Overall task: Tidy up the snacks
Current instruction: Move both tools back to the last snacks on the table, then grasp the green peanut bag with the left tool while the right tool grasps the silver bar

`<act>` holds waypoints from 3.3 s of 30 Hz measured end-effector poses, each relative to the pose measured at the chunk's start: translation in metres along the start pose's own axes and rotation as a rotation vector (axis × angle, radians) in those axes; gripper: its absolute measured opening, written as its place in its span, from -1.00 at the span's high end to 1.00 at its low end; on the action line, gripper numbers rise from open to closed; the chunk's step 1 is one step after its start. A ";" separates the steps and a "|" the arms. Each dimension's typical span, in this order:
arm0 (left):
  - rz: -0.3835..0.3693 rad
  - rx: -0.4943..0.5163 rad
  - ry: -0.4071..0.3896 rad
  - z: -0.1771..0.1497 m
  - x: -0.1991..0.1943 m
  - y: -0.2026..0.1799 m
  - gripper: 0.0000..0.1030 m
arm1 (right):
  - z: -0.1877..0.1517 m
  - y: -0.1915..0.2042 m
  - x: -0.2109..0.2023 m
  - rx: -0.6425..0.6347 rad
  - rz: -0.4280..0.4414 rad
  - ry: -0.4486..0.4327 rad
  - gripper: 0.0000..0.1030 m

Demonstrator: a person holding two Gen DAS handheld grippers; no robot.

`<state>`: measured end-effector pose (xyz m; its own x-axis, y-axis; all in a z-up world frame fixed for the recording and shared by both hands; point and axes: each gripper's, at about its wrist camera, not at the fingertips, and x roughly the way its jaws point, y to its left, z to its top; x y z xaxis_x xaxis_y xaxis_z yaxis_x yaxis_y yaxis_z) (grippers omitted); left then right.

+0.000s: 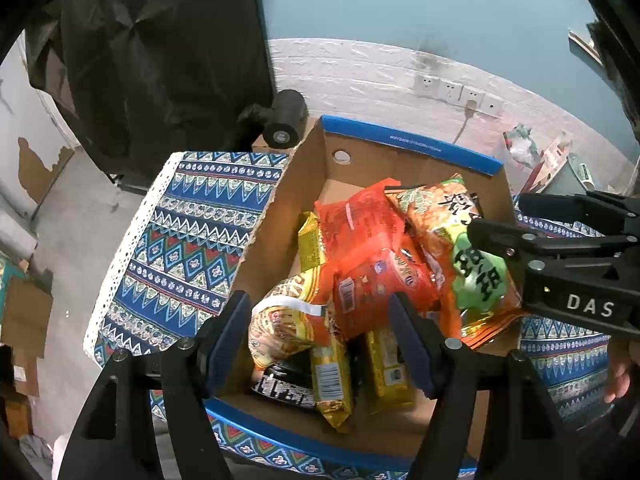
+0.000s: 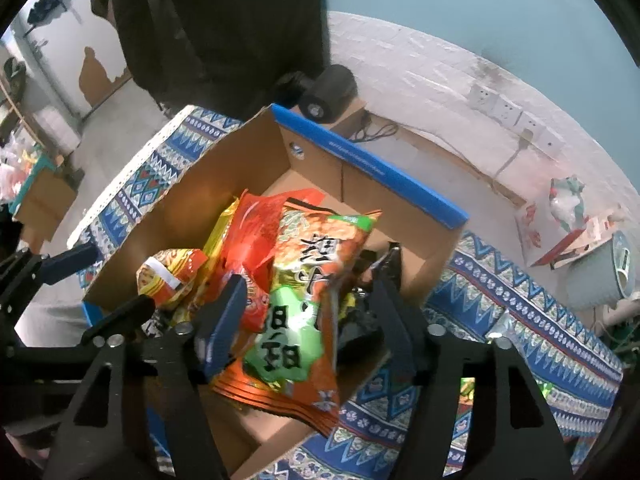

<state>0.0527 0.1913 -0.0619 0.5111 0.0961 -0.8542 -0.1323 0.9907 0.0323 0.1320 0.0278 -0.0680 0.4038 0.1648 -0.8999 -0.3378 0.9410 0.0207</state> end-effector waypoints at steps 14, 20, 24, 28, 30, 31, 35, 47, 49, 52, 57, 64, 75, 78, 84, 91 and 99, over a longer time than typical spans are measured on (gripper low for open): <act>-0.068 0.055 -0.020 0.004 -0.015 -0.043 -0.41 | -0.031 -0.060 -0.029 0.065 -0.076 -0.015 -0.39; -0.095 0.087 -0.017 0.005 -0.018 -0.067 -0.41 | -0.051 -0.090 -0.036 0.098 -0.121 -0.002 -0.39; -0.094 0.121 -0.027 0.006 -0.021 -0.086 -0.41 | -0.064 -0.109 -0.042 0.121 -0.141 0.003 -0.39; -0.097 0.149 -0.025 0.006 -0.022 -0.104 -0.41 | -0.077 -0.124 -0.048 0.124 -0.170 0.005 -0.39; -0.098 0.166 -0.027 0.006 -0.022 -0.113 -0.41 | -0.084 -0.131 -0.051 0.130 -0.178 0.005 -0.39; -0.099 0.171 -0.028 0.006 -0.023 -0.116 -0.41 | -0.087 -0.136 -0.053 0.137 -0.180 0.006 -0.39; -0.099 0.206 -0.026 0.006 -0.022 -0.134 -0.41 | -0.100 -0.153 -0.058 0.166 -0.188 0.004 -0.39; -0.088 0.314 0.004 0.005 -0.007 -0.197 -0.50 | -0.117 -0.193 -0.064 0.172 -0.209 0.063 -0.39; -0.091 0.320 0.021 0.006 0.000 -0.205 -0.50 | -0.115 -0.203 -0.061 0.152 -0.225 0.086 -0.39; -0.107 0.314 0.050 0.008 0.010 -0.213 -0.50 | -0.112 -0.218 -0.051 0.133 -0.236 0.122 -0.40; -0.127 0.299 0.103 0.011 0.031 -0.227 -0.50 | -0.107 -0.238 -0.027 0.103 -0.247 0.170 -0.40; -0.144 0.302 0.167 0.009 0.055 -0.245 -0.50 | -0.114 -0.257 0.013 0.083 -0.240 0.222 -0.40; -0.160 0.327 0.232 0.000 0.073 -0.263 -0.50 | -0.143 -0.247 0.040 0.083 -0.123 0.323 -0.40; -0.156 0.329 0.234 0.000 0.074 -0.265 -0.50 | -0.141 -0.245 0.046 0.086 -0.128 0.317 -0.40; -0.157 0.303 0.260 -0.002 0.081 -0.265 -0.50 | -0.133 -0.259 0.059 0.140 -0.106 0.274 -0.40; -0.197 0.236 0.299 0.000 0.088 -0.266 -0.51 | -0.137 -0.271 0.066 0.179 -0.066 0.268 0.18; -0.226 0.163 0.340 0.001 0.088 -0.276 -0.51 | -0.163 -0.273 0.052 0.206 -0.141 0.285 0.40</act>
<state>0.1350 -0.0739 -0.1457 0.1993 -0.1347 -0.9706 0.1003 0.9881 -0.1165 0.1060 -0.2684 -0.1915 0.1719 -0.0320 -0.9846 -0.1060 0.9931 -0.0508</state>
